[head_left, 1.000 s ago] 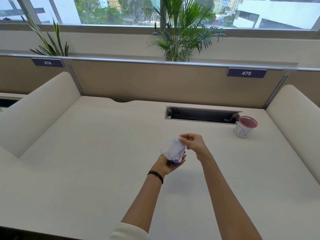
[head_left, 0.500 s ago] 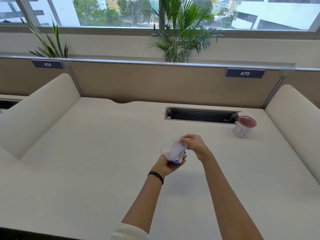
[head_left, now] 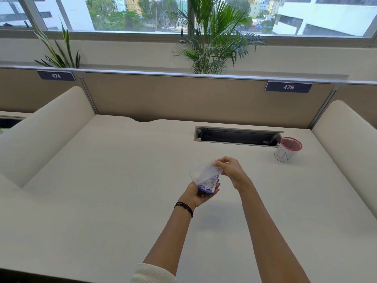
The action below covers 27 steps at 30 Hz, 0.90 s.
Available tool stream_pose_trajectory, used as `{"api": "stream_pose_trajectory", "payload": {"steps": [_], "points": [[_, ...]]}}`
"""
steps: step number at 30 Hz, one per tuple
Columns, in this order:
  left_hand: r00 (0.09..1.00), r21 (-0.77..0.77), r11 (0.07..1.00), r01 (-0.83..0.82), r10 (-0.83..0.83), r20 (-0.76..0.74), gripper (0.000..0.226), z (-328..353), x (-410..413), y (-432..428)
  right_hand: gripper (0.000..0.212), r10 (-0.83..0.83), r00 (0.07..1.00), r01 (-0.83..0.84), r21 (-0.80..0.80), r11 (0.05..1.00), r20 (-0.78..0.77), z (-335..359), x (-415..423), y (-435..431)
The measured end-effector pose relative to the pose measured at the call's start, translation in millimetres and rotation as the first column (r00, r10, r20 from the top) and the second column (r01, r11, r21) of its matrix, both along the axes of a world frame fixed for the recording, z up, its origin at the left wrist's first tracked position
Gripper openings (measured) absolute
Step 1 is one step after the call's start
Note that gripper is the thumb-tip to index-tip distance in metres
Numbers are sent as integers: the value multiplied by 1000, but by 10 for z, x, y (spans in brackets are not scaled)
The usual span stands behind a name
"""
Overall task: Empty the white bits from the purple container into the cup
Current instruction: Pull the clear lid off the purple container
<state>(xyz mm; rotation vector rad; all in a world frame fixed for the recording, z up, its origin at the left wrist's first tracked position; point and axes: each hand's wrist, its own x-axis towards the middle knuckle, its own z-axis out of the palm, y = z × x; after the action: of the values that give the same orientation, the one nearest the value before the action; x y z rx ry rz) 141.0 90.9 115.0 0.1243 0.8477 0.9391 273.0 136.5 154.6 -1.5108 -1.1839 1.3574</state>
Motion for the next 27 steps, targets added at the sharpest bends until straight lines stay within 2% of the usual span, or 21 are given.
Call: {"api": "stream_pose_trajectory", "payload": {"steps": [10,12,15,16,17,19,20,23,27], "points": [[1000,10,1000,-7,7,0,30,2,-10,-7,9,59,996,-57,-35,998,69,14,-34,-3],[1000,-7,1000,-3,2,-16,30,3,-11,7,7,62,998,-62,-15,998,-26,53,-20,-19],[999,-45,999,14,-16,-48,36,2,-8,29,8,34,939,-36,0,999,-343,97,3,-40],[999,-49,999,16,-18,-50,37,5,-9,27,8,24,931,-26,0,1000,-365,97,6,-45],[999,-47,999,14,-16,-50,36,8,-11,25,8,30,953,-29,7,1000,-301,82,7,-46],[999,-26,1000,3,-4,-46,33,11,-18,28,11,42,996,-40,26,999,-74,37,2,-57],[999,-16,1000,3,-4,-45,32,7,-19,34,15,32,998,-31,30,999,-45,12,1,-60],[999,-14,1000,8,-9,-43,33,-5,-12,41,23,27,994,-23,38,999,-109,8,2,-54],[1000,26,1000,-17,18,-9,32,-17,-29,24,23,113,990,-116,38,992,85,30,-15,-47]]}}
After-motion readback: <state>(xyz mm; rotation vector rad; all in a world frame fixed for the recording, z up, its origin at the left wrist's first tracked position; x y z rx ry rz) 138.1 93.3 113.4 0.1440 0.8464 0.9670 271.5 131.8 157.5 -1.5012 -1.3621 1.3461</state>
